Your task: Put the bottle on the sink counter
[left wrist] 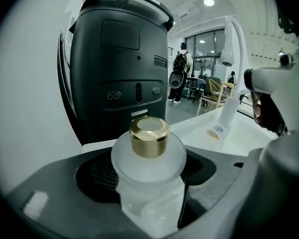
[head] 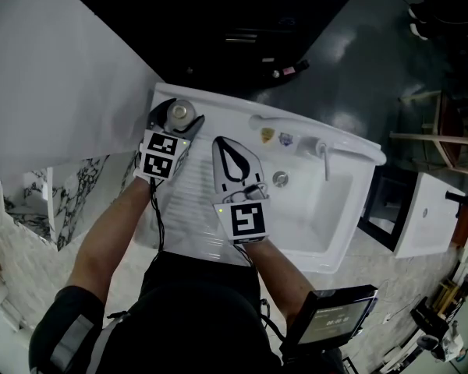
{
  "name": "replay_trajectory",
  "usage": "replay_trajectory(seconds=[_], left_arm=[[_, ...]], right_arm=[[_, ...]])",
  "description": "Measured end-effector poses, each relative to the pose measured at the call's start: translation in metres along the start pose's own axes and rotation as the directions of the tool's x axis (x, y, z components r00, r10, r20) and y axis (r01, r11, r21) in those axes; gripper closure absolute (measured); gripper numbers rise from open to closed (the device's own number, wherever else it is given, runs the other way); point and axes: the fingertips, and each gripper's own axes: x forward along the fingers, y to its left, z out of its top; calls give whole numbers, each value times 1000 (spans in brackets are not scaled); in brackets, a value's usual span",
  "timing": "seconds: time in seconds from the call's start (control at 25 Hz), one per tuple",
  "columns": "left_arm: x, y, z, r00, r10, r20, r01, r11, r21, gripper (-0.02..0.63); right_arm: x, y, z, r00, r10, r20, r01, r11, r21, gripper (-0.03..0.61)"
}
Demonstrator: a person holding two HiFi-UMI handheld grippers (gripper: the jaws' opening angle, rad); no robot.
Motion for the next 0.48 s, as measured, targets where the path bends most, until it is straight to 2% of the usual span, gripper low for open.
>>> replay_trajectory(seconds=[0.28, 0.48], left_arm=[[2, -2, -3, 1000, 7, -9, -7, 1000, -11, 275], [5, -8, -4, 1000, -12, -27, 13, 1000, 25, 275]], right_arm=[[1, 2, -2, 1000, 2, 4, -2, 1000, 4, 583], [0, 2, -5, 1000, -6, 14, 6, 1000, 13, 583]])
